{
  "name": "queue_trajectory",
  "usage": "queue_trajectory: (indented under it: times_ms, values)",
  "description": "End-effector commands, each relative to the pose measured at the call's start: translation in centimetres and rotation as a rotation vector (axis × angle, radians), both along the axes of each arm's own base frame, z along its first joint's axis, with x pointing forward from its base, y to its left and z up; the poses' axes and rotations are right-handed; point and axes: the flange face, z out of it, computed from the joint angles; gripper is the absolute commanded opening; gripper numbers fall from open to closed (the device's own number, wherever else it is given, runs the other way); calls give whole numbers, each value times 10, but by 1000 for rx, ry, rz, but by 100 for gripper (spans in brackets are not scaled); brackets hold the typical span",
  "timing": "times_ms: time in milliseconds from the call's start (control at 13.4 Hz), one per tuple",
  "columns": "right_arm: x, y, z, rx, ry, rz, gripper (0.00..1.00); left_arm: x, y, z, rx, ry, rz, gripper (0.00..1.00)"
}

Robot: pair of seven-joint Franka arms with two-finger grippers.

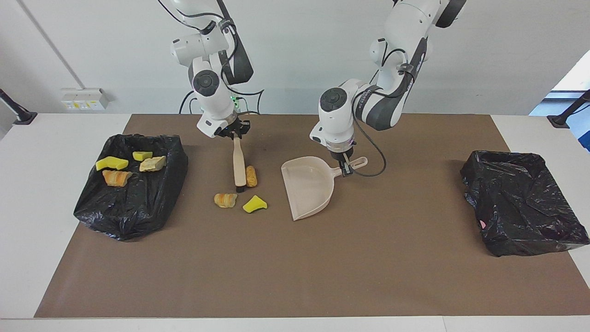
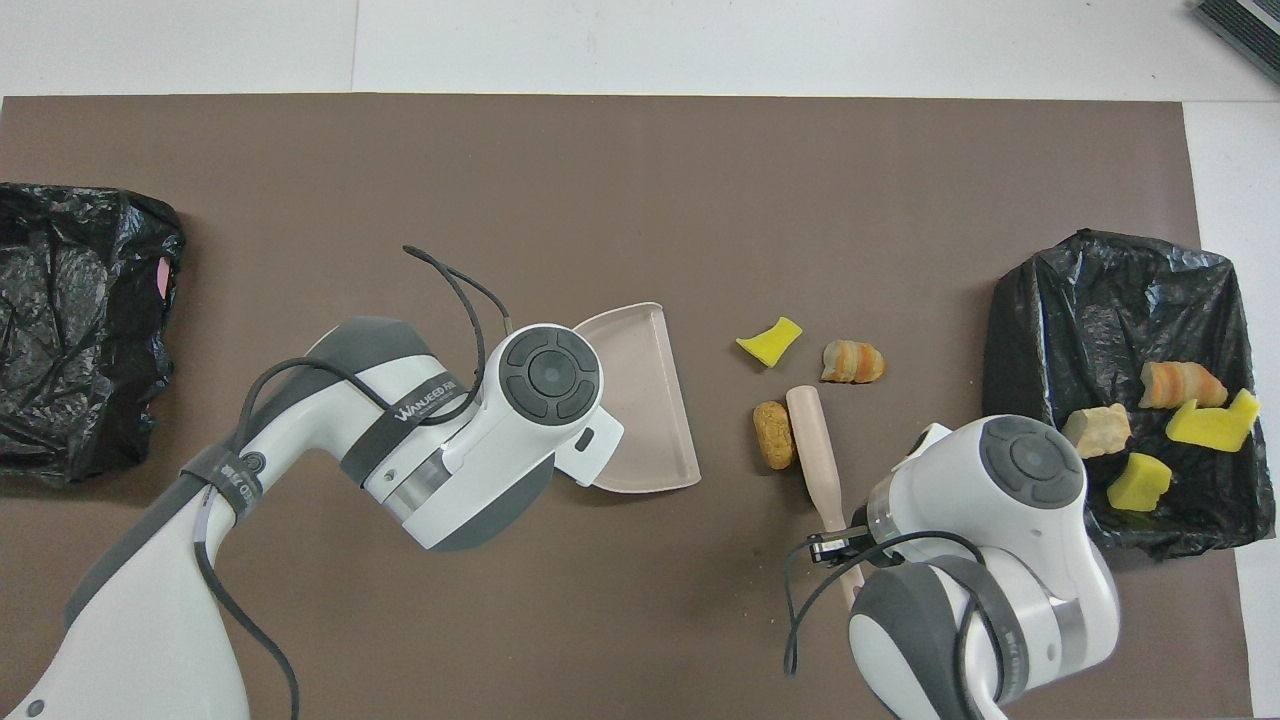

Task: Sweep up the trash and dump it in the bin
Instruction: 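Grasp the beige brush with the right gripper and bring it to the pieces, then sweep the orange chunk into the dustpan with the right gripper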

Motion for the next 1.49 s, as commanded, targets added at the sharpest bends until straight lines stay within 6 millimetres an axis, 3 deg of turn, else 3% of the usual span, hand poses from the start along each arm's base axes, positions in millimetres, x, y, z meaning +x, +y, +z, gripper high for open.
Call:
queue_trajectory:
  times_ms: [0,298,447,595,670,819,968,1116,1414]
  values:
    - [4,48,4,85,13,22,0,-18,11,-2,32,-17,-6,0]
    - [-2,95,19,258,62,-82,0,-32,12,-5,46,-29,-23,0]
    - [5,105,29,307,76,-118,0,-30,14,-5,46,-29,-19,0]
    - [16,101,55,328,71,-126,0,-28,16,-4,40,-34,-12,0]
    - [22,91,73,320,77,-129,0,-27,15,-5,32,-40,-11,0]
    - [41,39,101,242,4,-150,0,-15,23,-4,13,-49,11,0]
    - [63,-12,112,133,-80,-150,0,-1,22,4,-14,-60,24,0]
    - [70,-32,104,-46,-131,-48,0,8,22,6,-15,-49,37,0]
    - [88,-64,51,-328,-121,98,0,23,19,9,-17,-19,54,0]
